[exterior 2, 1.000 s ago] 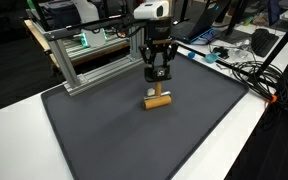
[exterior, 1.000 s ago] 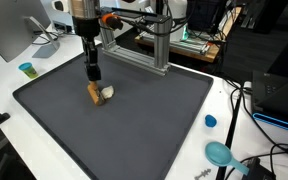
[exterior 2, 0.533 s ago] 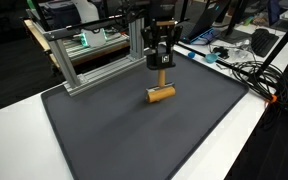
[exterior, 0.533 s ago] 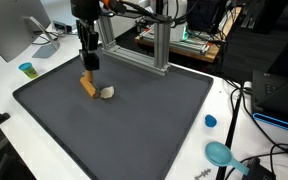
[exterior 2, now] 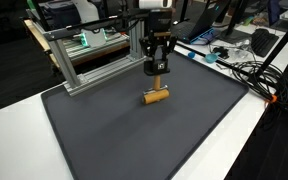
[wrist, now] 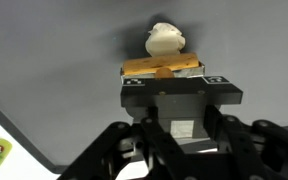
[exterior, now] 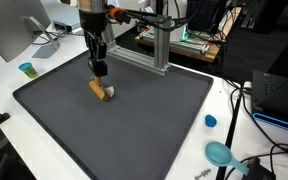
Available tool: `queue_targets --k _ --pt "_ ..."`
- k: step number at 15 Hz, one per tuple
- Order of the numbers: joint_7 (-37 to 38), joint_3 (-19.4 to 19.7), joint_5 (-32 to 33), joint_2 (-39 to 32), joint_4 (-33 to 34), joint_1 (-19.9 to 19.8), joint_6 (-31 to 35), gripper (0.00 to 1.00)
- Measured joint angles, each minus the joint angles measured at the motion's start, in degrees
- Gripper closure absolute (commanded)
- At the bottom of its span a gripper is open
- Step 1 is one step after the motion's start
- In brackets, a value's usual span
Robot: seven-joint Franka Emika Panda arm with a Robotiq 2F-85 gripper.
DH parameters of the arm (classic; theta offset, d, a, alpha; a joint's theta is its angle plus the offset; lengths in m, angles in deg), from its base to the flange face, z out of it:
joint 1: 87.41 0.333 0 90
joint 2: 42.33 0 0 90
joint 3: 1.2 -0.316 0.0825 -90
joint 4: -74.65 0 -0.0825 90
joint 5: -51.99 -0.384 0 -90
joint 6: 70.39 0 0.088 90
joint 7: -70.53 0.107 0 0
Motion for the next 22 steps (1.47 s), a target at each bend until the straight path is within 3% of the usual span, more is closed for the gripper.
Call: queue_targets --k 8,22 --pt "-8.7 -1.1 -5.0 -0.2 2.0 -1.0 -7.6 0.79" --pt "-17.0 -2.4 -12.1 -0.4 4.8 -4.1 -18.8 0.79"
